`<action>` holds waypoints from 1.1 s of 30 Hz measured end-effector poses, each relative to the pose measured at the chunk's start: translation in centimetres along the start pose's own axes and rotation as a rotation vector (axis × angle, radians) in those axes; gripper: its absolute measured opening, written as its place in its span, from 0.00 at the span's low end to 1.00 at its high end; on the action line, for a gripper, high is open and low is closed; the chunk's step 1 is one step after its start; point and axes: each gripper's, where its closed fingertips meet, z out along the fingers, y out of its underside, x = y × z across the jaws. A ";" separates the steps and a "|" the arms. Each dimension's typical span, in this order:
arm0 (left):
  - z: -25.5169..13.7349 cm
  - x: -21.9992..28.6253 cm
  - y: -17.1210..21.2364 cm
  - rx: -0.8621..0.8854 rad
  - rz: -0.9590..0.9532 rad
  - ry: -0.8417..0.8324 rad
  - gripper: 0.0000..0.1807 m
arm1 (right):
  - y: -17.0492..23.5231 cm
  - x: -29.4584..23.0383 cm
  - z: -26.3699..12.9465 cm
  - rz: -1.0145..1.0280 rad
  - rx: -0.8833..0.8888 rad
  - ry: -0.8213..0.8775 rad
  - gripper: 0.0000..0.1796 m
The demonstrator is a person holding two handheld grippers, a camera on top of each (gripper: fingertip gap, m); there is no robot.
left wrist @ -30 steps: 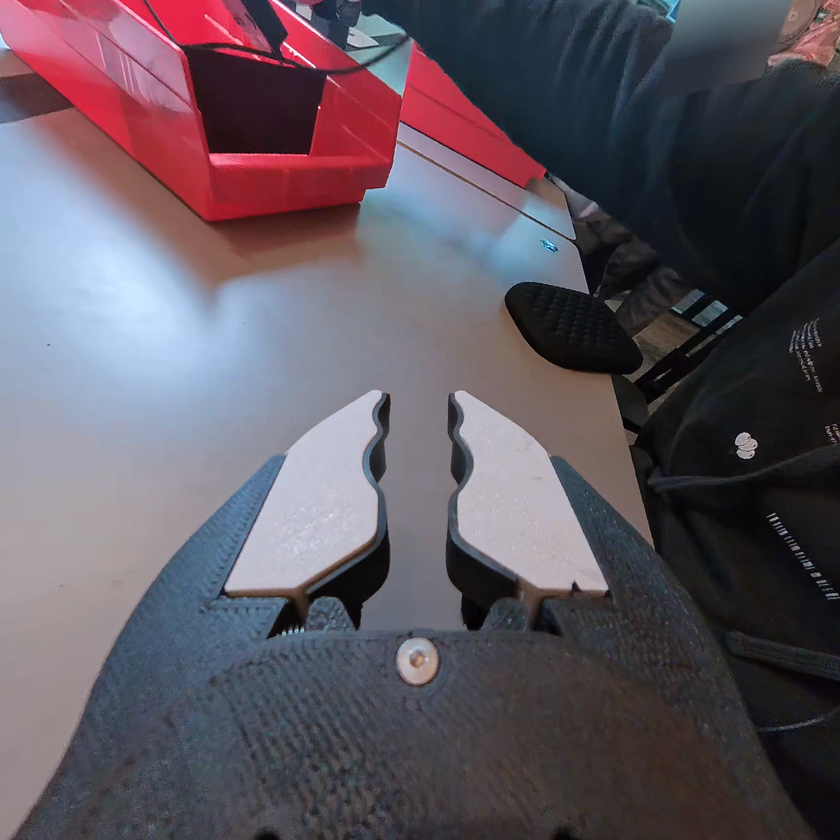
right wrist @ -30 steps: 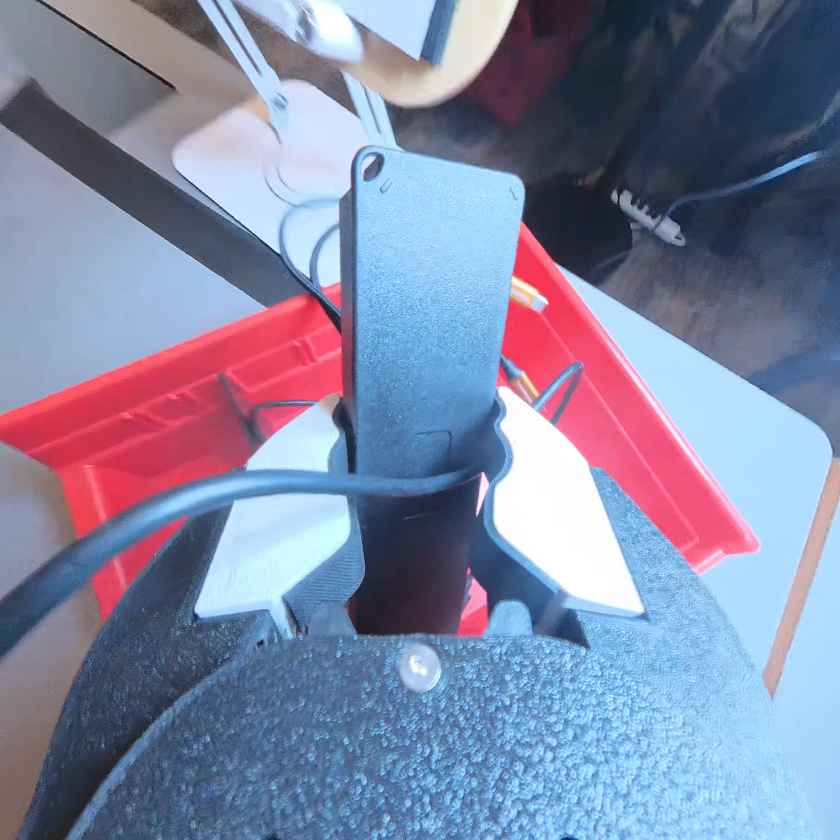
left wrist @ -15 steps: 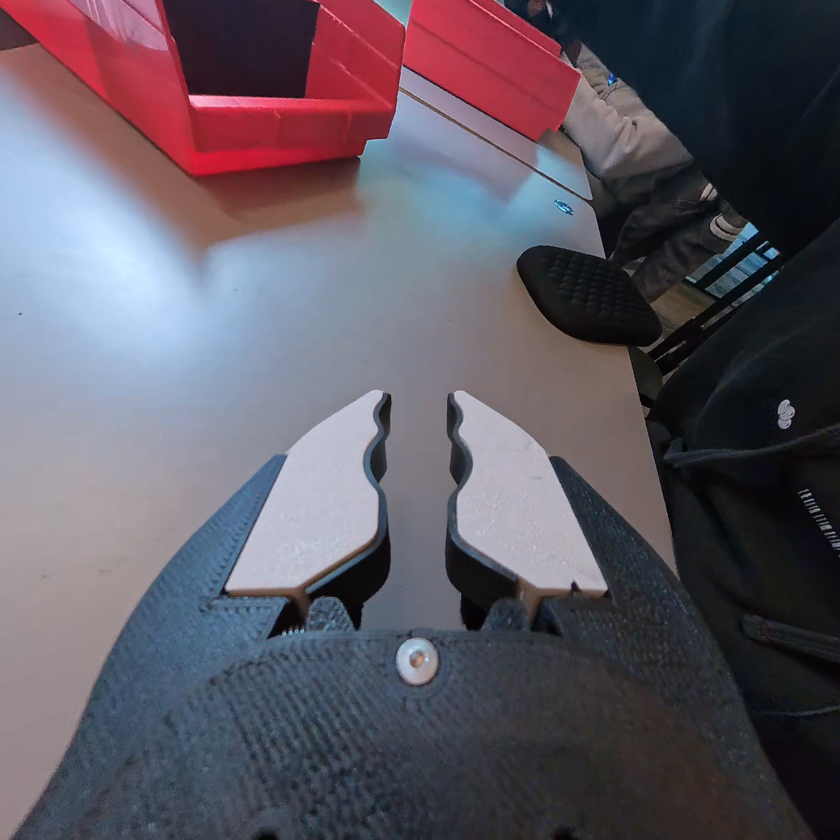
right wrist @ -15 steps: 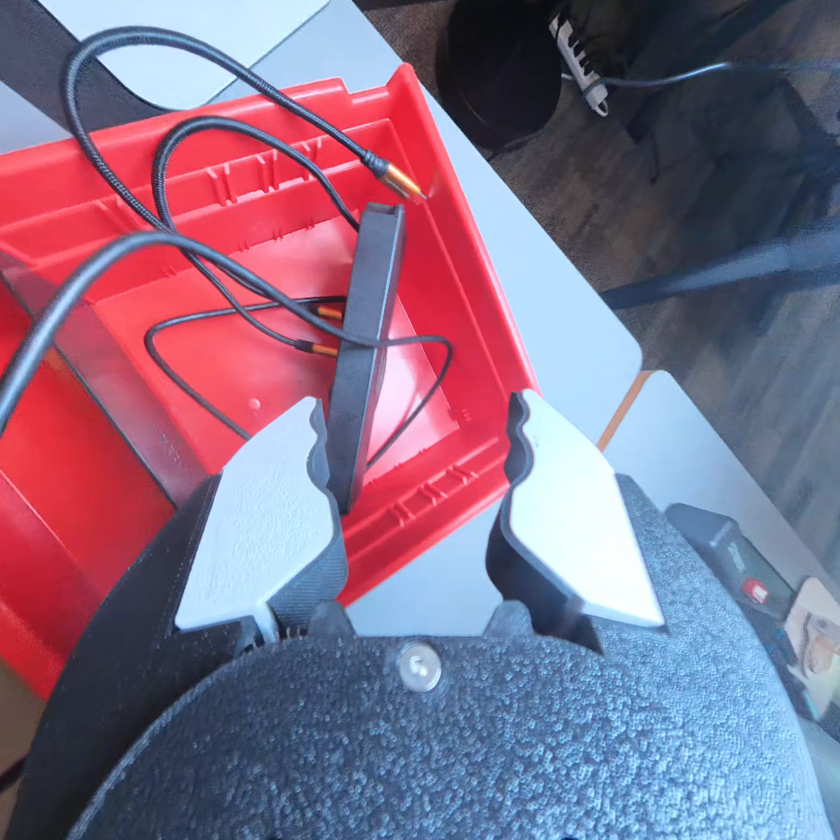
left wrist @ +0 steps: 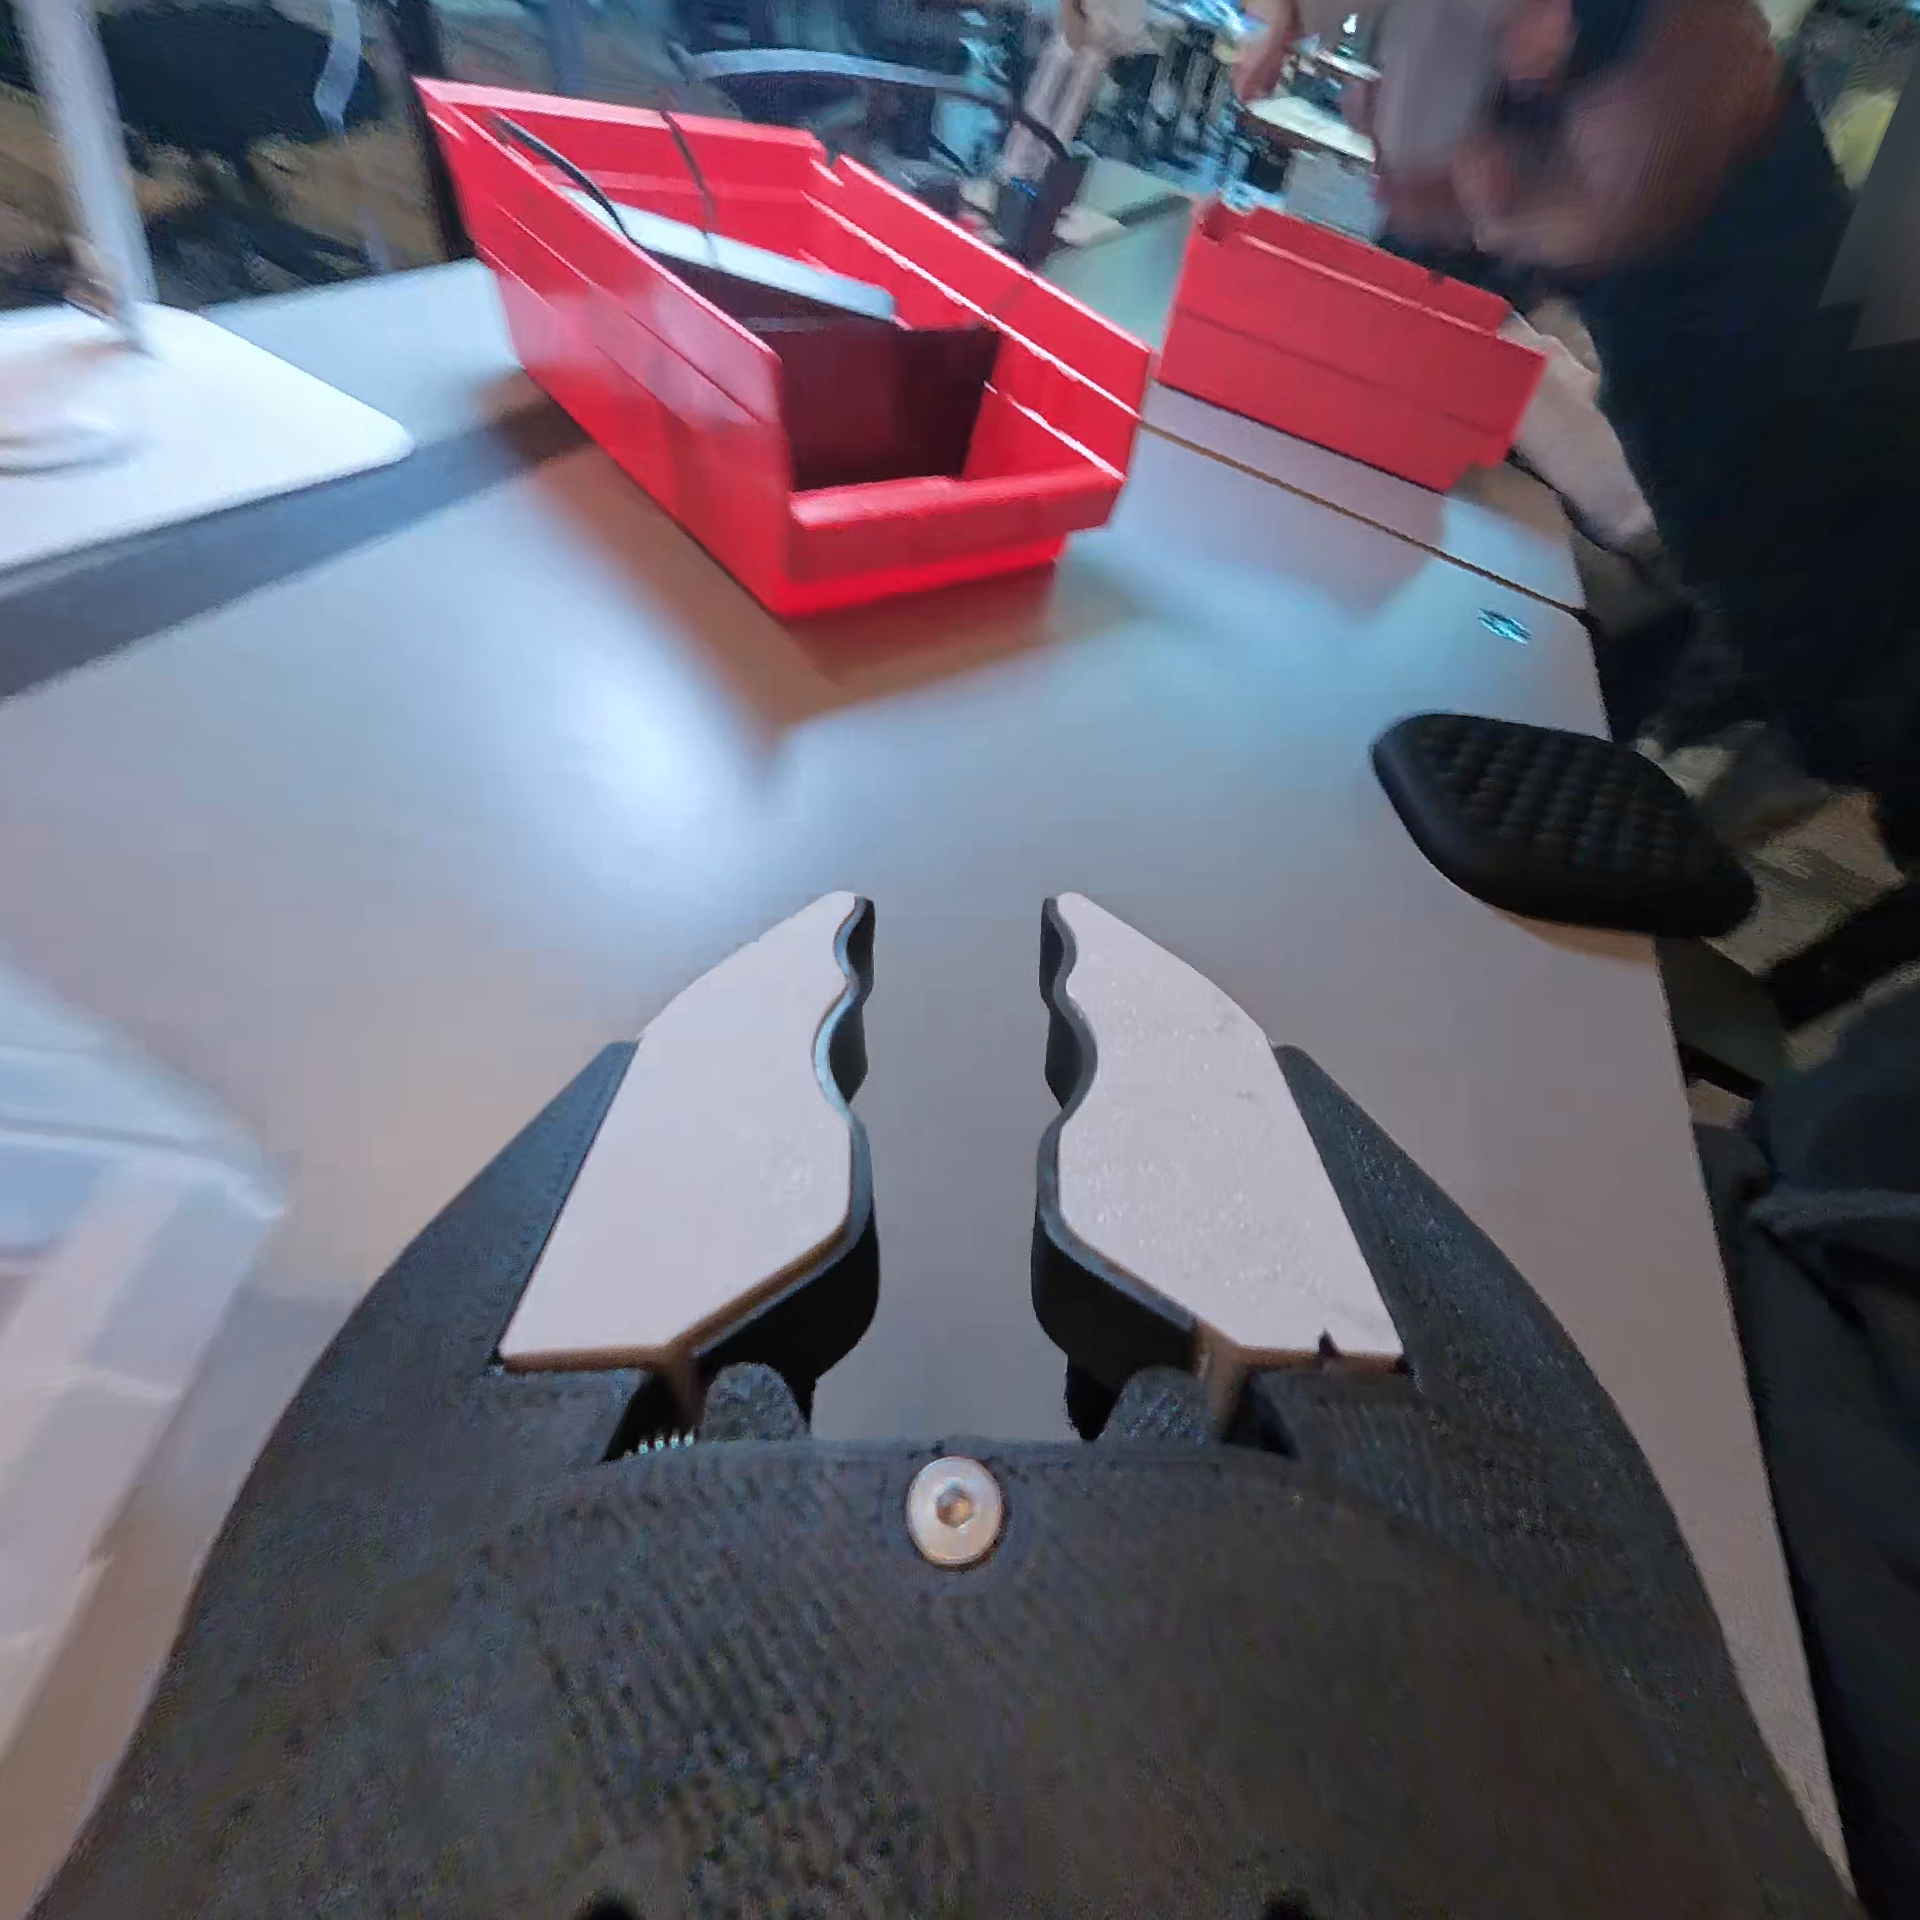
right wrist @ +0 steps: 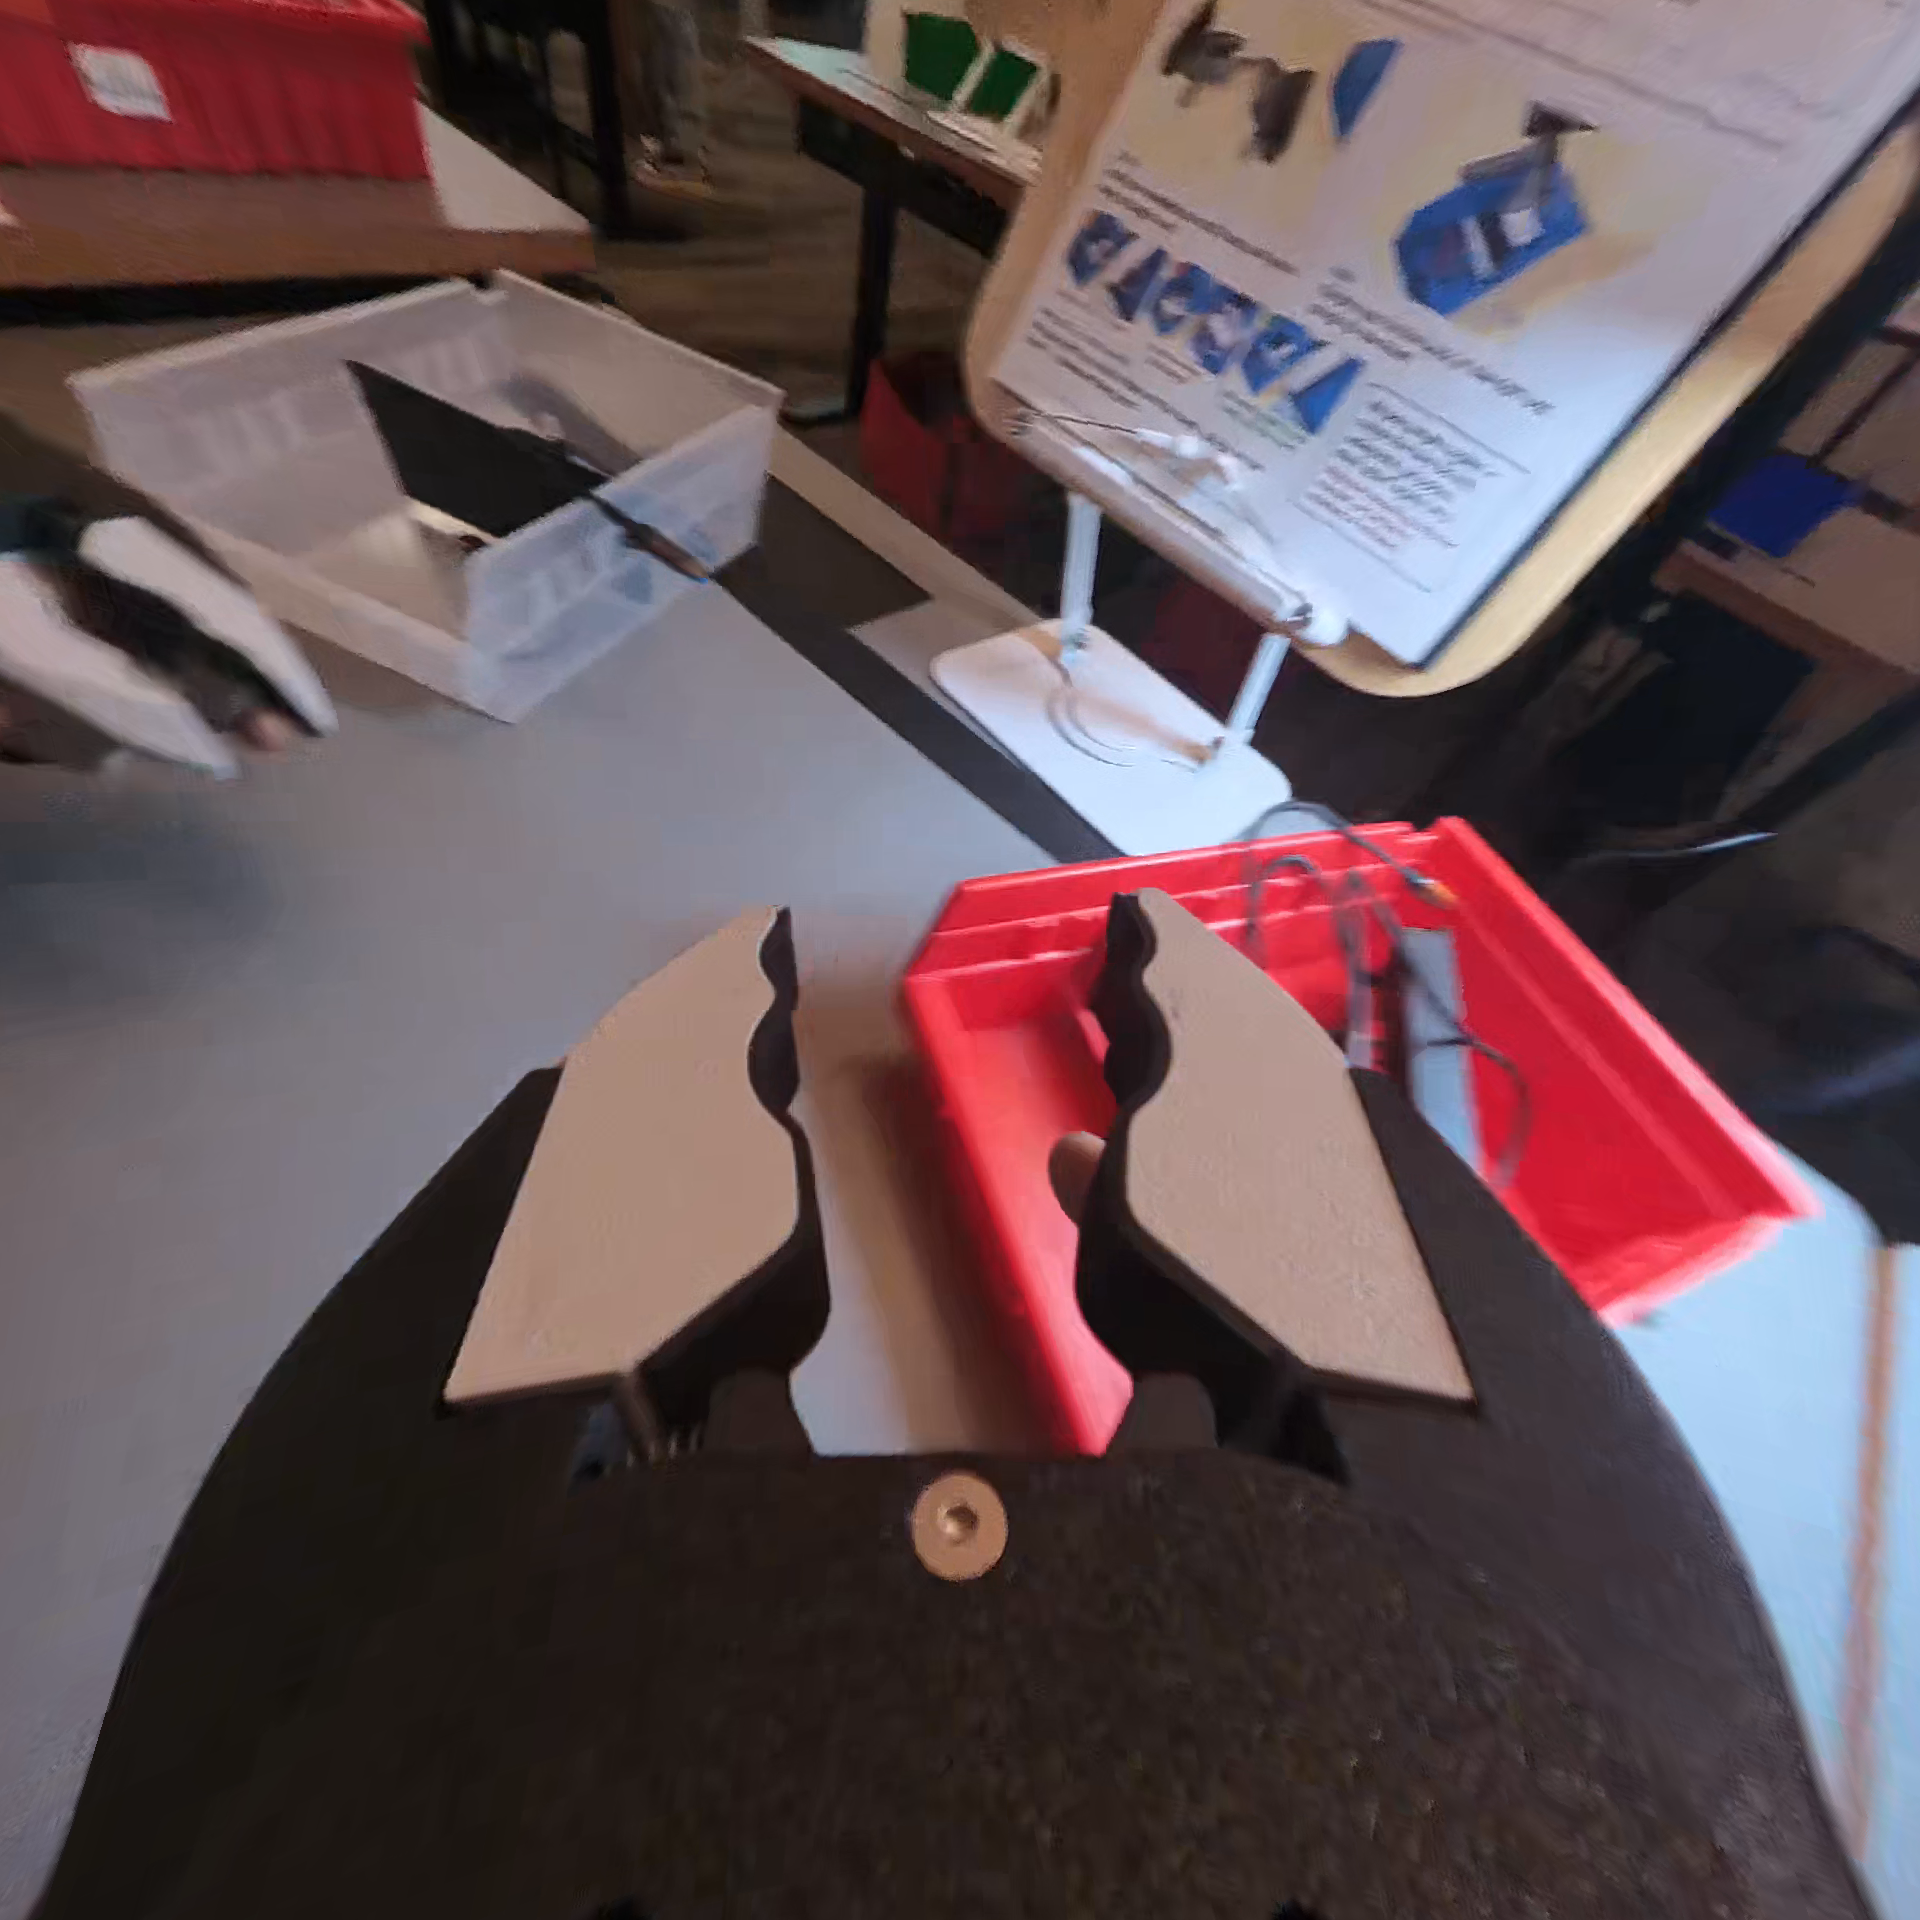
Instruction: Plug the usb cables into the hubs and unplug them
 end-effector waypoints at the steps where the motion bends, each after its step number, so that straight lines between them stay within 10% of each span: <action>1: -0.9 -0.8 -0.7 0.019 0.008 -0.042 0.17 | 1.1 -2.4 0.3 0.040 0.024 -0.035 0.32; 4: -4.4 -4.2 -2.7 0.048 0.065 -0.230 0.17 | 5.4 -8.0 1.5 0.130 0.075 -0.078 0.25; 6: -7.4 -7.2 -4.3 0.031 0.118 -0.379 0.17 | 7.6 -10.2 2.0 0.155 0.126 -0.099 0.00; 16: -11.3 -23.6 -1.9 -0.667 0.489 -0.670 0.20 | 10.2 -11.9 3.4 0.238 0.173 -0.174 0.10; 20: -10.4 -26.6 -1.0 -0.787 0.622 -0.732 0.03 | 10.7 -12.1 3.3 0.251 0.165 -0.185 0.10; 33: -14.2 -15.3 -18.4 -0.342 0.555 -0.674 0.02 | 9.5 -12.4 3.0 0.197 0.205 -0.193 0.10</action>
